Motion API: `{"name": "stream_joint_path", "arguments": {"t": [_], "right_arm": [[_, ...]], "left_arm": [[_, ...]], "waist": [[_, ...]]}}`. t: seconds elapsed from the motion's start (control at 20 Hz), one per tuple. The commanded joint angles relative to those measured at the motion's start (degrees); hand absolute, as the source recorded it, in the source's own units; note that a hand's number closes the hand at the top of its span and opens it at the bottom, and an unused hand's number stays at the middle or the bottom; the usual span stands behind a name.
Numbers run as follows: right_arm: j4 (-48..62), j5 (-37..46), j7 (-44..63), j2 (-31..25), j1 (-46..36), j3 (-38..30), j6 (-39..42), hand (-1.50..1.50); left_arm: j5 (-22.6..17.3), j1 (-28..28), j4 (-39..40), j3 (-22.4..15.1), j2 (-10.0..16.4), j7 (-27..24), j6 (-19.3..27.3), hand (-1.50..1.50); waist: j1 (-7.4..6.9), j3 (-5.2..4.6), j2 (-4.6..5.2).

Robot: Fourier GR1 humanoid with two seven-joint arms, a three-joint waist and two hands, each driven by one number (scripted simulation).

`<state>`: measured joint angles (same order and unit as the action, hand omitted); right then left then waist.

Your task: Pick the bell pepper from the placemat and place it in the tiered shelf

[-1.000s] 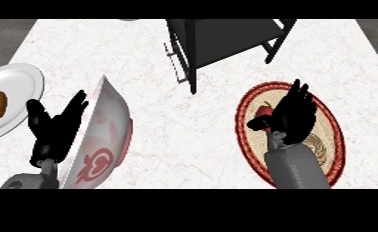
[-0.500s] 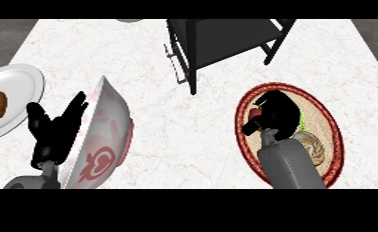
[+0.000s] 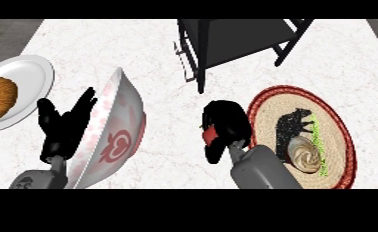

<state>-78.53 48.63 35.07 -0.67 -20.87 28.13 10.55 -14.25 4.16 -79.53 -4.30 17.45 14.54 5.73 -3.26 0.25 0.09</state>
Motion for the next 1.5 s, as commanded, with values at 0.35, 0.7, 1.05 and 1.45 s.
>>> {"name": "stream_joint_path", "arguments": {"t": [0.35, 0.7, 1.05, 1.45], "right_arm": [[-28.14, -11.18, -7.35, 0.66, -4.05, 0.23, 10.0, 1.5], [-43.09, -17.31, 12.85, 0.66, -17.06, -10.7, 18.9, 1.5], [-35.32, -26.48, 18.87, -2.73, -36.01, -29.42, 24.01, 1.5], [-17.41, -25.62, 13.93, -8.76, -47.78, -36.54, 19.3, 1.5]], "left_arm": [[-0.77, -1.43, 2.13, 1.67, -0.58, 1.97, 0.3, 0.0], [0.68, -3.47, 0.29, 0.84, -1.43, 1.9, 1.02, 0.0], [-0.54, -3.95, 0.05, 2.22, -1.1, 1.01, -1.37, 0.0], [2.18, -1.79, 0.15, 0.69, -4.11, 2.18, 1.52, 0.0]], "waist": [[4.14, -0.26, -0.4], [3.62, -0.3, -0.51], [3.02, -0.31, -0.21], [2.62, -0.29, 0.0]]}}
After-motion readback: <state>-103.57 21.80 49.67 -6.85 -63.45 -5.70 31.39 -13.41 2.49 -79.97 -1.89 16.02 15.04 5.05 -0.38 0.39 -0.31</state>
